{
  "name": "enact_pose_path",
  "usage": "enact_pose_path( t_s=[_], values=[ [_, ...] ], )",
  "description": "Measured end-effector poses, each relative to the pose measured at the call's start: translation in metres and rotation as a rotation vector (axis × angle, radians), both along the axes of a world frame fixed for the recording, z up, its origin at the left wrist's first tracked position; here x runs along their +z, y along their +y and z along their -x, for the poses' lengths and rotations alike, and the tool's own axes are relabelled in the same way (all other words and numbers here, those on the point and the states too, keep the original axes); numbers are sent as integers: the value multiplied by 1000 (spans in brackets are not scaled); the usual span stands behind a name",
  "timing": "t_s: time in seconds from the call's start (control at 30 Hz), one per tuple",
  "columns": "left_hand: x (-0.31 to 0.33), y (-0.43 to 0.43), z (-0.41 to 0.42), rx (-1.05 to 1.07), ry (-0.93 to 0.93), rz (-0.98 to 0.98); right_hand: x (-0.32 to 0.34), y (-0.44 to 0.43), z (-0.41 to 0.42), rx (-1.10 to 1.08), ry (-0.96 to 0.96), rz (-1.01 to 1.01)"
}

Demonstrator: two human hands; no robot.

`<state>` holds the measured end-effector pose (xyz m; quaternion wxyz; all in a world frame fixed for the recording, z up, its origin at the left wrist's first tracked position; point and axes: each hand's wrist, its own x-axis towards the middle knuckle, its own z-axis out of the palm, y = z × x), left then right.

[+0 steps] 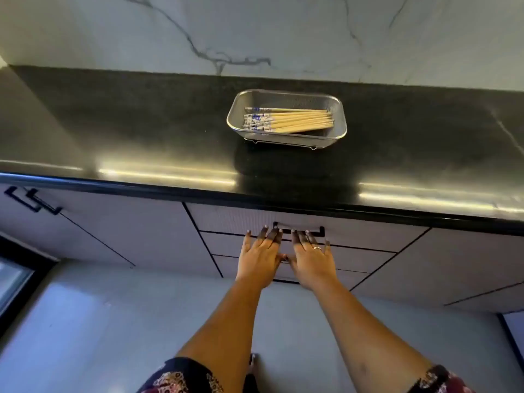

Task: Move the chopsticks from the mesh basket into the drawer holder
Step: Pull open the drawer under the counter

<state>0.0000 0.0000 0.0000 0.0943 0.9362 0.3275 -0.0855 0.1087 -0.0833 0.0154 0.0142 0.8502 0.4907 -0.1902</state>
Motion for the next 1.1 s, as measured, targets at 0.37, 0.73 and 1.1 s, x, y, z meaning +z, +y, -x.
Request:
enact_pose_path(
  t_s=[0.37, 0.73, 1.1],
  values=[
    [-39, 42, -45, -31, 234, 173, -32, 49, -29, -122, 74, 293],
    [-33, 28, -48, 17, 263, 190, -26, 43, -25, -137, 114, 301],
    [-35, 2, -29, 11, 205, 147, -23, 14, -10, -105, 121, 256]
  ],
)
